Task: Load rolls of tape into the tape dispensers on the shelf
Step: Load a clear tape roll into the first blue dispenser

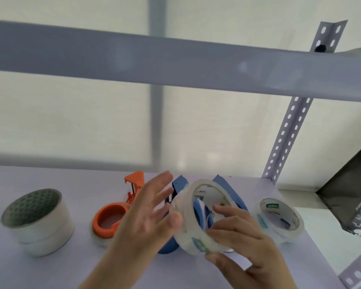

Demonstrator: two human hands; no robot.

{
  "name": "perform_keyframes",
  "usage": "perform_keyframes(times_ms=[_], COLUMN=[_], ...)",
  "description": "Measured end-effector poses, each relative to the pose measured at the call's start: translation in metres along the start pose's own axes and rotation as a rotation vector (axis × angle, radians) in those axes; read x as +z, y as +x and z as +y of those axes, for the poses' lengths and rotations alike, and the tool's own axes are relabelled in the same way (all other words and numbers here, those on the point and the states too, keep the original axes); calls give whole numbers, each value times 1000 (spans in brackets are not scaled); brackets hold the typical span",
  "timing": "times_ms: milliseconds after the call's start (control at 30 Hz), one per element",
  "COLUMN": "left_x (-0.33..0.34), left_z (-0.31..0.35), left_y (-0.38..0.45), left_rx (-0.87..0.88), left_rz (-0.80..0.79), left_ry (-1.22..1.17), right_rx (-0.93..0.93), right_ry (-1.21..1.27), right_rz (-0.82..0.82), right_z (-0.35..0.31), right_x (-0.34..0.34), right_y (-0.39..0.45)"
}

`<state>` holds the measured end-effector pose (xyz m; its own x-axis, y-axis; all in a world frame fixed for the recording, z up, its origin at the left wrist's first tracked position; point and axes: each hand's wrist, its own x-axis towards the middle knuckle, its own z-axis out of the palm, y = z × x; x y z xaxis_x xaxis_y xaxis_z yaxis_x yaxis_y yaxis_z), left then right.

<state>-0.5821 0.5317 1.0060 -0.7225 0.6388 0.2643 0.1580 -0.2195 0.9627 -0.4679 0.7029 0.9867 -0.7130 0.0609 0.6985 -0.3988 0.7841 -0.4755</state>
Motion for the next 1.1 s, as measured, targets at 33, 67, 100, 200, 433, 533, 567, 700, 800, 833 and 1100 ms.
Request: perform_keyframes(times_ms=[33, 67, 100, 200, 433, 533, 567, 700, 800, 833, 1100], left_x=[1, 2, 2, -2, -13, -6, -5, -9, -16, -19, -12], left_z=[-2, -3, -5, -9, -19, -31, -40, -68, -74, -78, -63], left_y=[0, -1, -2, -4, -6, -3, -1, 3, 11, 15, 1], left_rx=[-36, -59, -62, -77, -309, -297, -327, -327, -251, -163, -275], left_rz=[-57, -96, -112, -18, 225, 261, 261, 247, 157, 150, 160], left_ry=[-40, -63, -65, -119, 760, 1068, 1084, 1002, 1046, 1080, 957], right_rx=[2, 8, 18, 90, 546, 543, 530, 501, 493, 488, 203], right_ry=[1, 0, 0, 3, 523, 698, 734, 608, 352, 272, -371], right_rz=[-15, -26, -32, -14, 230, 238, 215, 43, -91, -122, -222], right_z=[-1, -2, -3, -9, -14, -16, -18, -26, -25, -25, -17], right_x=[4, 8, 11, 19, 14, 17, 20, 41, 54, 57, 66], right_y=[0, 0, 0, 3, 14, 23, 26, 31, 29, 30, 29])
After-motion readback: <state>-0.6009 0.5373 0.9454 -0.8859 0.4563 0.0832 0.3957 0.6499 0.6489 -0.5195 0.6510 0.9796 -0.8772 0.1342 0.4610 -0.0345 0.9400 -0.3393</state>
